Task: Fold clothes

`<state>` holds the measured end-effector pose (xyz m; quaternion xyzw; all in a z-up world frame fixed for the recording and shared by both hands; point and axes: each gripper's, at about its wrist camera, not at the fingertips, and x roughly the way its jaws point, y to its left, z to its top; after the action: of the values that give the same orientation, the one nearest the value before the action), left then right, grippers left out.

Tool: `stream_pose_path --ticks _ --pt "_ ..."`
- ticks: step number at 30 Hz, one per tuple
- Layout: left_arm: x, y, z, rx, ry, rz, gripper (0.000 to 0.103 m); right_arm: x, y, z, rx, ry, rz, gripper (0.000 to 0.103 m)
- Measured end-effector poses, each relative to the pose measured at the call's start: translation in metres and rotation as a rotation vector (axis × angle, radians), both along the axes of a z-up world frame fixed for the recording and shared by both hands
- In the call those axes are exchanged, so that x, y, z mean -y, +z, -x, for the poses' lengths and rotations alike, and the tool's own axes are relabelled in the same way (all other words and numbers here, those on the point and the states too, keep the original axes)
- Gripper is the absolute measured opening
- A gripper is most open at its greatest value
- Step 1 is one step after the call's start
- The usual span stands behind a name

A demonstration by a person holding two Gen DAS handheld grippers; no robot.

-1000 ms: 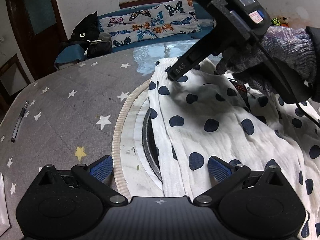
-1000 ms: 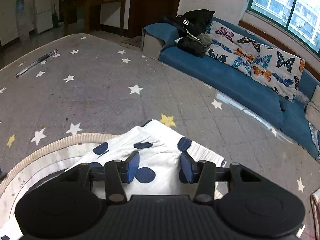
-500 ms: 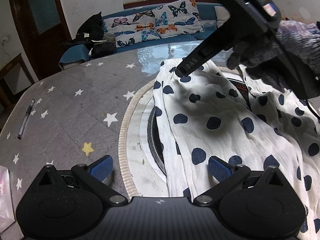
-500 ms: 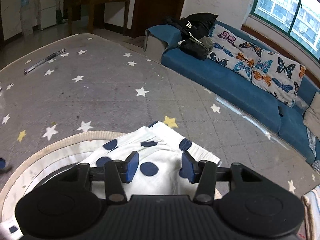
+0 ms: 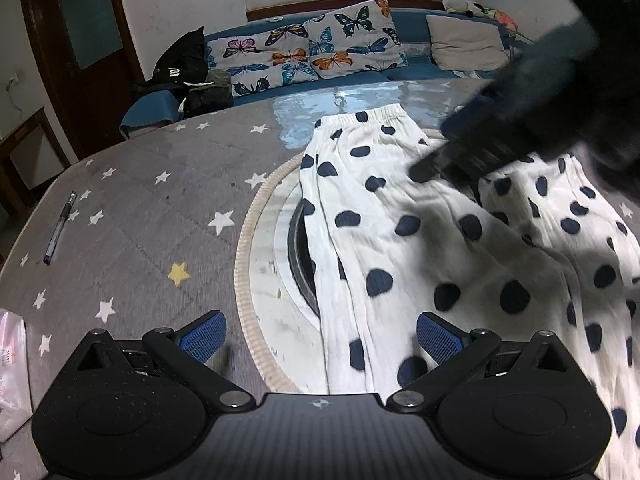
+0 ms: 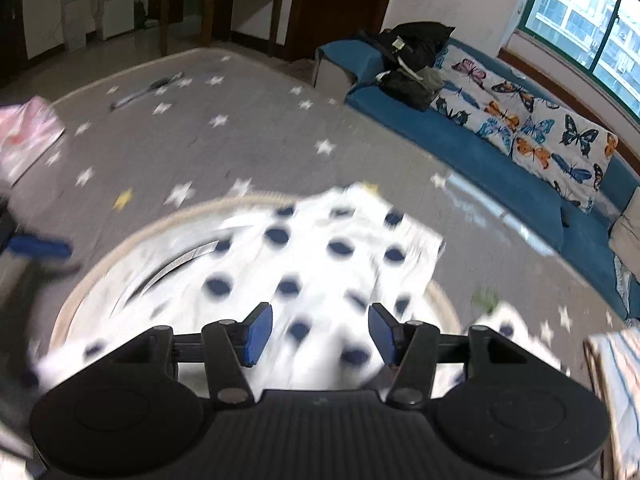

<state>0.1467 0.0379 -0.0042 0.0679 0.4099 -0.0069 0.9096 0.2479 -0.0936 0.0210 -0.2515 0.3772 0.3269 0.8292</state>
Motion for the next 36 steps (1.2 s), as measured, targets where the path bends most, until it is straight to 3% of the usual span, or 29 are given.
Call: stream_pose_path --ticks 11,18,27,36 --pt "0.003 -0.01 0.032 -0.003 -0.028 -0.037 0.103 0.045 -0.015 0.094 -0.053 0.031 -0.011 0.054" --pt "0.008 -0.005 0.052 0.044 -0.038 -0.089 0.103 0.078 -0.001 0.148 -0.007 0.041 -0.062 0.056" --pt "0.011 -0.01 0.076 0.087 -0.041 -0.147 0.102 0.132 -0.018 0.196 -0.004 -0.034 -0.037 0.057" --pt "-0.003 -0.011 0.09 0.089 0.001 -0.159 0.102 0.17 -0.02 0.228 -0.07 -0.108 -0.114 0.057"
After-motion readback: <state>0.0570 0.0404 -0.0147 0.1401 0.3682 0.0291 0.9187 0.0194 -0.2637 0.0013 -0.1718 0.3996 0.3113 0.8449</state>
